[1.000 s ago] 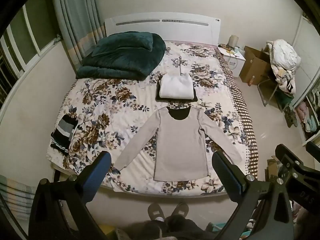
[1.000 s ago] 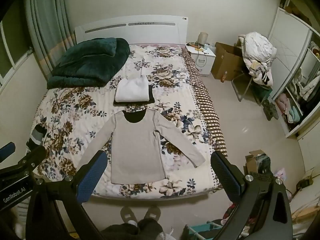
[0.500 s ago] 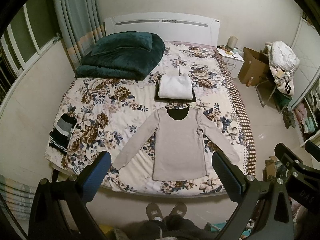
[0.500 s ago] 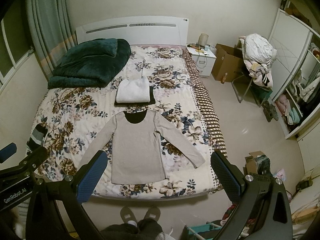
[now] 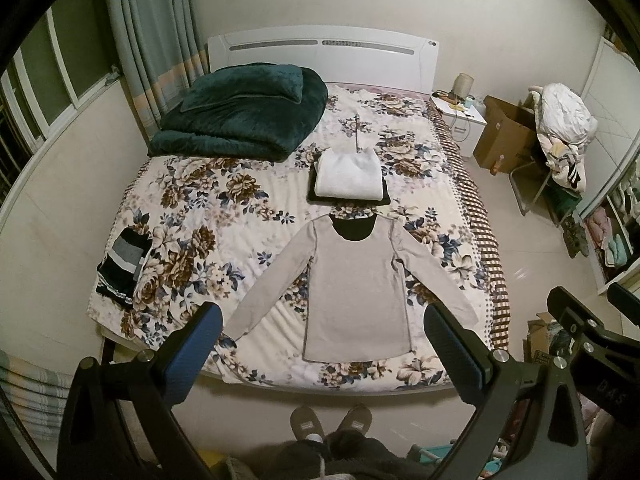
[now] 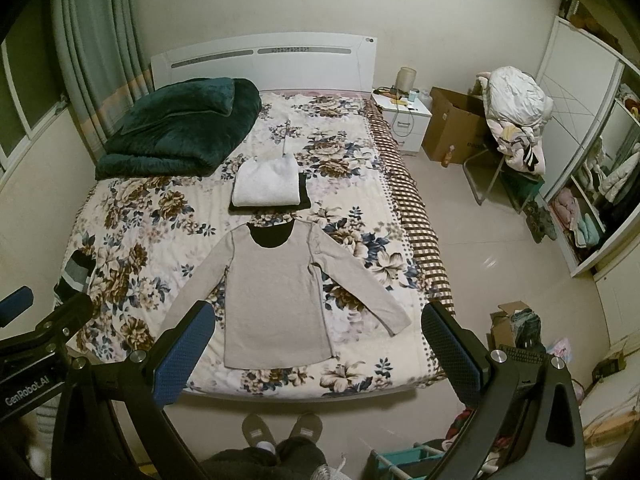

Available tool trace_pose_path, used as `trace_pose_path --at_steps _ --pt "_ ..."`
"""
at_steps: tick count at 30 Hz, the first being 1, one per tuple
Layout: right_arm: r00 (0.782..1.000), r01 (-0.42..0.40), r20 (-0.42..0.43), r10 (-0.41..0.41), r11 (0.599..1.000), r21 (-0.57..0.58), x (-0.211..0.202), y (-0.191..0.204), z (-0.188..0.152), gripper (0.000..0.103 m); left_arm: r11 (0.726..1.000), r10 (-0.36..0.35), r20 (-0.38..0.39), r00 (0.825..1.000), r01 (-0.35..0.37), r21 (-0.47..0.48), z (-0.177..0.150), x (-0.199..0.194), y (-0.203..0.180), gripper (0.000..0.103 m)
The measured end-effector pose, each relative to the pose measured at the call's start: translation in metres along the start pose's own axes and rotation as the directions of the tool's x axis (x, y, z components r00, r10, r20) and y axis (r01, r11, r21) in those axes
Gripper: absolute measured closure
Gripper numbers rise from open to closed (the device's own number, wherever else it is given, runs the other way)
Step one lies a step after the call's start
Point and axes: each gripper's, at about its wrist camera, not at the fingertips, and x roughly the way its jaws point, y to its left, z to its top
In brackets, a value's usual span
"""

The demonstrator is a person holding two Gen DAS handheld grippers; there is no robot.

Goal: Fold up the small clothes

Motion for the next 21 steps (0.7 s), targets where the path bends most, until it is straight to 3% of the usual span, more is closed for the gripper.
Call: trace_pose_path --at_steps 21 --pt "1.0 -0.002 0.003 0.002 1.0 0.0 -0.0031 0.0005 0.0008 0.0 1.0 -0.006 0.003 1.0 0.006 -0.003 0.0002 -0.0011 0.0032 0.0"
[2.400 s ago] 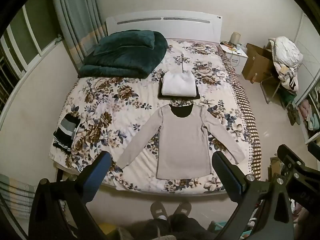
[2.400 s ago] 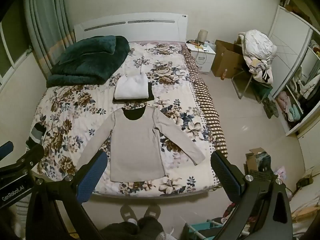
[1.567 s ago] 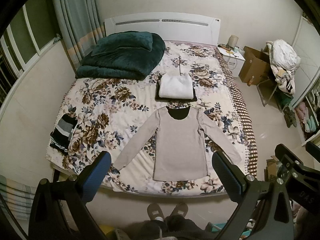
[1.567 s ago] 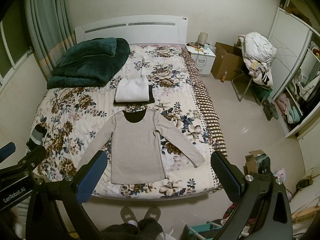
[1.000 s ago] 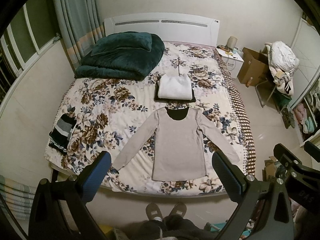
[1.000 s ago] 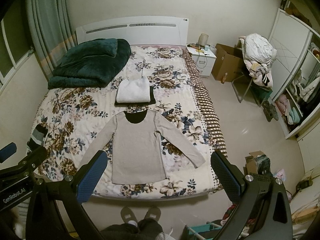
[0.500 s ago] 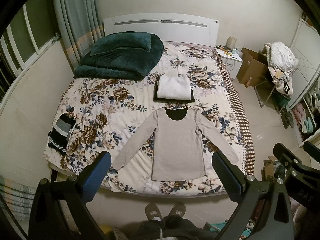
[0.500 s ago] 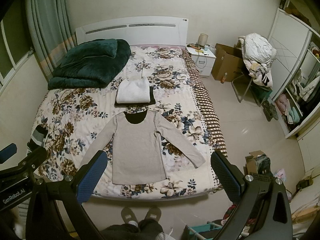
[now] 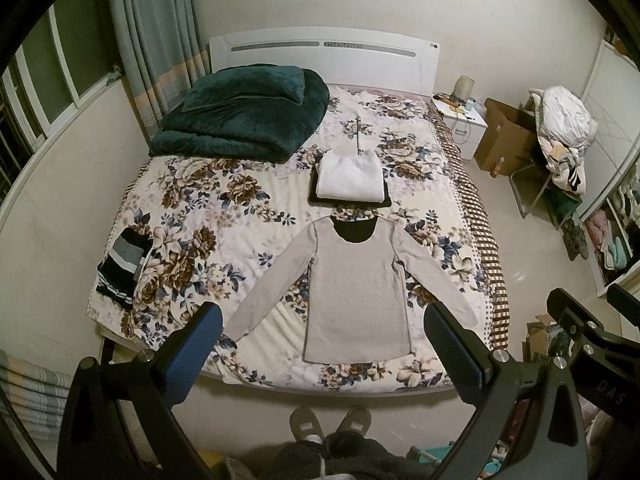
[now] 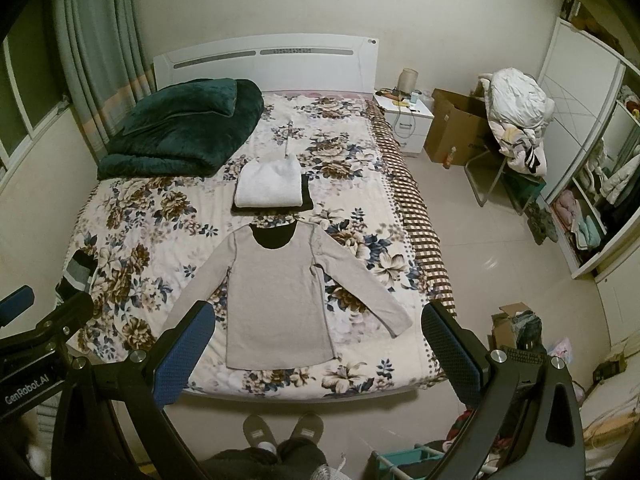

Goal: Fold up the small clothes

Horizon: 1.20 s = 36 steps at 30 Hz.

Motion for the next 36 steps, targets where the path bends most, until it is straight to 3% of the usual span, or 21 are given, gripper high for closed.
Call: trace_pose_path --at_steps 26,31,36 --pt "1.0 -0.008 -0.006 0.009 1.0 0.017 0.003 0.002 -0.001 0.0 1.0 0.01 0.015 1.0 -0.01 0.001 0.002 -0.001 0.0 0.0" --pt "0.998 -0.019 -0.06 0.026 0.993 0.113 0.037 -0.022 -0.002 0.0 0.994 0.11 0.076 0.991 -0.111 0.001 0.015 0.03 0.0 0.0" --pt "0.988 0.066 -0.15 -0.026 0.96 0.271 0.133 -0.078 -0.021 0.0 0.988 0.156 0.055 0.986 -0.157 -0.001 0.02 0.11 0.009 0.0"
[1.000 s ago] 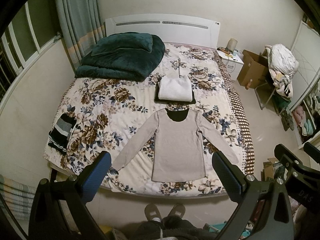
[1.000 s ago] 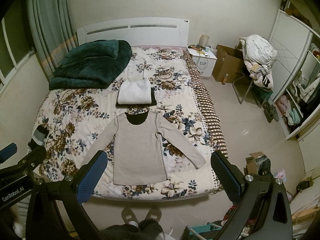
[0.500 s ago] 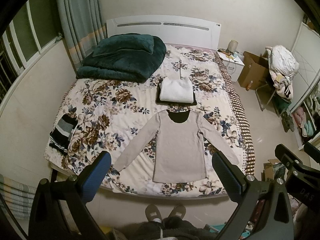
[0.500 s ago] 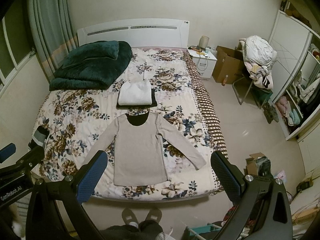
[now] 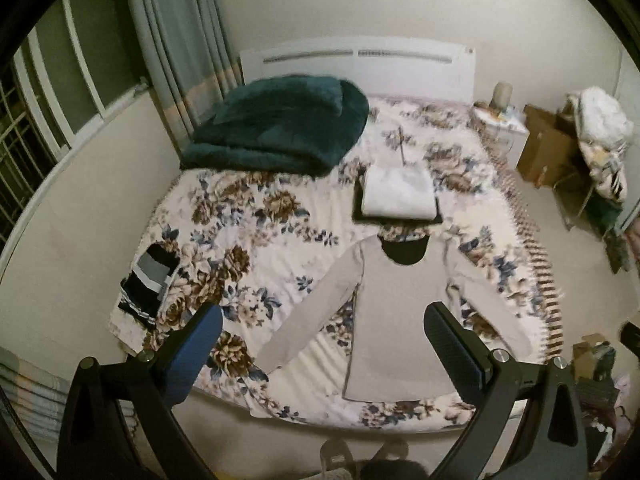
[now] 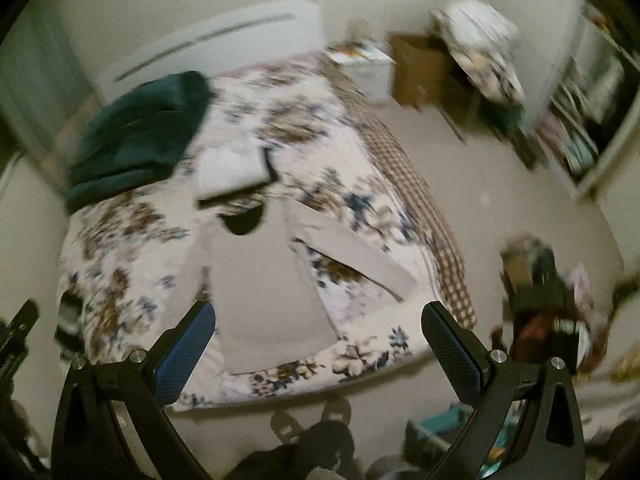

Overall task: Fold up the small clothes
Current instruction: 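Grasp one grey sleeve cuff with the right gripper and lift it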

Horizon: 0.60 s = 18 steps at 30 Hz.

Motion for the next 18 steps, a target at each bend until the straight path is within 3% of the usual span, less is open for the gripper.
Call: trace_pose_path --at_steps 6,9,11,18 --pt "0.986 0.108 -0.152 -0.075 0.968 0.226 0.172 -0.103 0.002 0.0 0.999 0.052 -0.112 0.992 -0.051 0.012 -0.013 0.129 -0.038 0.0" --pt "0.974 0.122 -0.22 -0.051 0.938 0.325 0.259 -0.156 -0.007 0.021 0.996 0.094 -0.142 0.985 -0.094 0.006 -0.03 0.188 -0.057 0.0" --pt "0.96 0.118 -0.28 0.0 0.906 0.407 0.331 -0.194 -0.014 0.028 0.991 0.133 -0.181 0.975 -0.135 0.001 -0.041 0.23 -0.072 0.0" --pt "0.929 0.162 -0.359 0.09 0.774 0.612 0.507 -0.291 -0.05 0.028 0.977 0.194 -0.328 0.925 -0.212 -0.018 -0.087 0.35 -0.102 0.0"
